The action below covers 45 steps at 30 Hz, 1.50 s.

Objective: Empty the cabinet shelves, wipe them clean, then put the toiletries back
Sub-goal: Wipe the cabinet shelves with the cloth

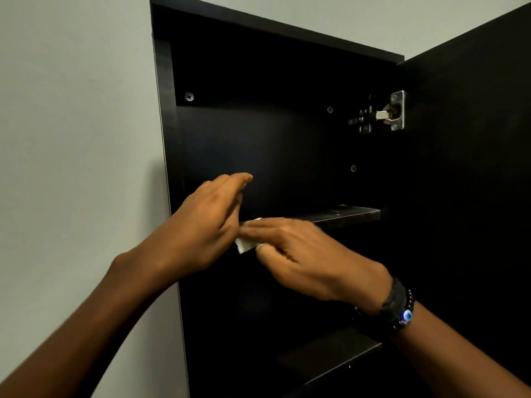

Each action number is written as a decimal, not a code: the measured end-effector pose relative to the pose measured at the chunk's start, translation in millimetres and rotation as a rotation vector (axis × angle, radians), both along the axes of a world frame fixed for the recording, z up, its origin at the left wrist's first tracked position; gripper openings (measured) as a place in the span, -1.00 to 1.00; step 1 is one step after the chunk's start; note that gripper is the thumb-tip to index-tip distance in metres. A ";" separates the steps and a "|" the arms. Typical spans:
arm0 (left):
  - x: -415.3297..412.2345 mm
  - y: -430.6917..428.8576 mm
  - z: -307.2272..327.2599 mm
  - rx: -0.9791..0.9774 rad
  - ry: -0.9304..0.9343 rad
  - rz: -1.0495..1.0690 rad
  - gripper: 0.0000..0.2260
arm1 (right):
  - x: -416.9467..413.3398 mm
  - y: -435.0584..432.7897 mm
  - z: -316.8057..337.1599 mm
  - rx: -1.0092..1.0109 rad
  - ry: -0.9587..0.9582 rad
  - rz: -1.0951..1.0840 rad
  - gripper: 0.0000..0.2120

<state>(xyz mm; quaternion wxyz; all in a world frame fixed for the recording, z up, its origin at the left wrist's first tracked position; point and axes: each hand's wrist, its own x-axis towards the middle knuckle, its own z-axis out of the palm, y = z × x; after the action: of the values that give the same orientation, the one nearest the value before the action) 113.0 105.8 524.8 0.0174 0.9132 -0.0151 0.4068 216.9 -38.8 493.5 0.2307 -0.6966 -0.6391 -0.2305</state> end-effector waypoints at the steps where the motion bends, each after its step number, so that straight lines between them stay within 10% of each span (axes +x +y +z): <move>1: -0.3 0.1 -0.2 0.010 0.010 0.015 -0.62 | -3.3 0.1 0.2 -0.006 0.000 0.028 -0.60; 12: -2.4 -4.1 -4.6 0.200 0.184 0.162 -0.56 | 138.8 -36.8 34.0 -0.285 0.205 -0.747 -0.53; 22: 34.4 -0.8 9.1 -0.053 0.012 0.043 -0.64 | 11.3 -3.7 0.0 0.012 -0.026 -0.116 -0.63; 30: 56.4 8.3 -1.3 0.002 0.102 0.085 -0.72 | 108.5 -34.6 31.4 -0.254 0.243 -0.735 -0.53; 39: 59.9 11.9 -2.3 -0.047 0.130 0.084 -0.72 | 75.6 -51.5 23.0 -0.161 0.243 -0.437 -0.58; 45: 62.6 12.1 -3.8 -0.061 0.152 0.091 -0.75 | 124.3 -39.0 46.2 -0.268 0.404 -0.646 -0.62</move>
<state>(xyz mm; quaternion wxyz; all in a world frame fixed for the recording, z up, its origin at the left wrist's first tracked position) 175.6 117.9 521.0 0.0279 0.9402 0.0401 0.3372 341.2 -77.7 539.7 0.1747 -0.9168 -0.3534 -0.0644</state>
